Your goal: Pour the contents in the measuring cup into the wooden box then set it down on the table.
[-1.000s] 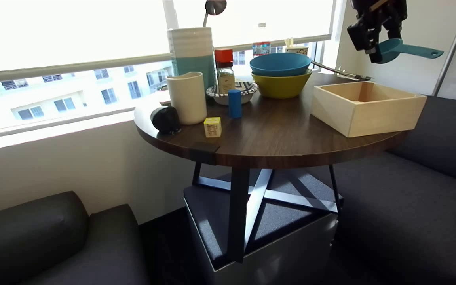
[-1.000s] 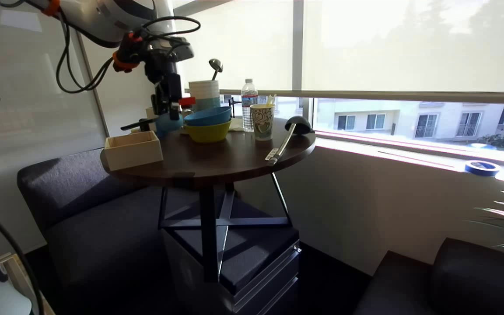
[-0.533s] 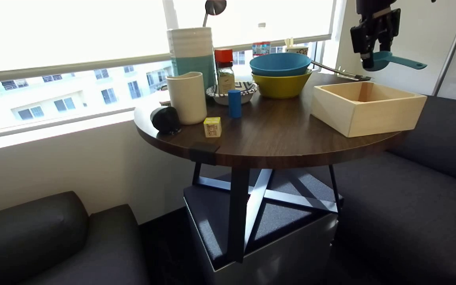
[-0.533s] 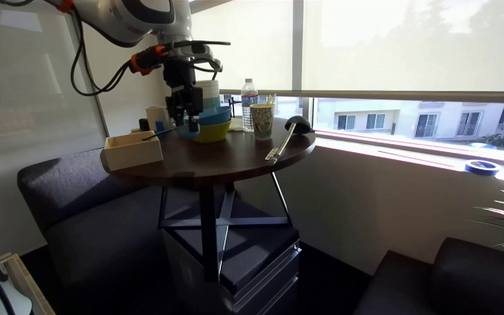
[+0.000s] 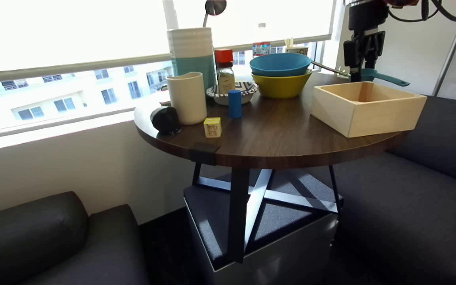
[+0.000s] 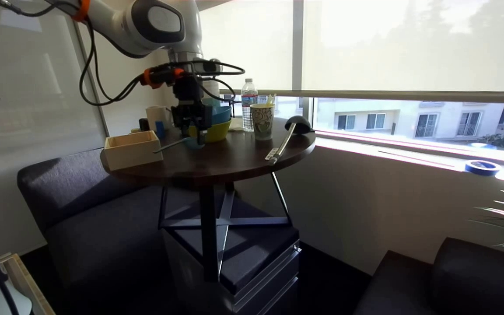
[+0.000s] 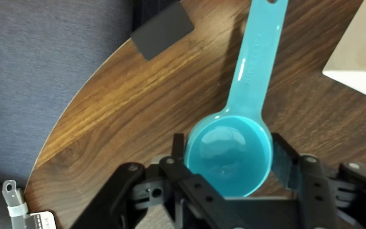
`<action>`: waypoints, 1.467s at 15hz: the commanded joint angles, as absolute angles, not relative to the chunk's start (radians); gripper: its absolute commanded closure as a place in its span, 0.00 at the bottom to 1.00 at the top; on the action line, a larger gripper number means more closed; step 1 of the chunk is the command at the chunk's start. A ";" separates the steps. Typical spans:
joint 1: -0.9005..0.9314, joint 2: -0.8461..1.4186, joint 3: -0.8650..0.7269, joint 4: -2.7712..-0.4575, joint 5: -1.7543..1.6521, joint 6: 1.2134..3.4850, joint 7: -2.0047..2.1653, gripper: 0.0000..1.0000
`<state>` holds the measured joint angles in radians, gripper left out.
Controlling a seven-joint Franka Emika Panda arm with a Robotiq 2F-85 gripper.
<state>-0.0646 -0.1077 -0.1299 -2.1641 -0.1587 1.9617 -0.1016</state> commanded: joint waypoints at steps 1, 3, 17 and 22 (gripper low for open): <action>-0.076 -0.100 -0.128 -2.201 -0.135 2.052 -0.181 0.59; -0.079 -0.092 -0.133 -2.210 -0.114 2.089 -0.216 0.59; -0.098 -0.070 -0.146 -2.207 -0.031 2.109 -0.326 0.02; -0.100 -0.099 -0.145 -2.205 -0.043 2.116 -0.318 0.00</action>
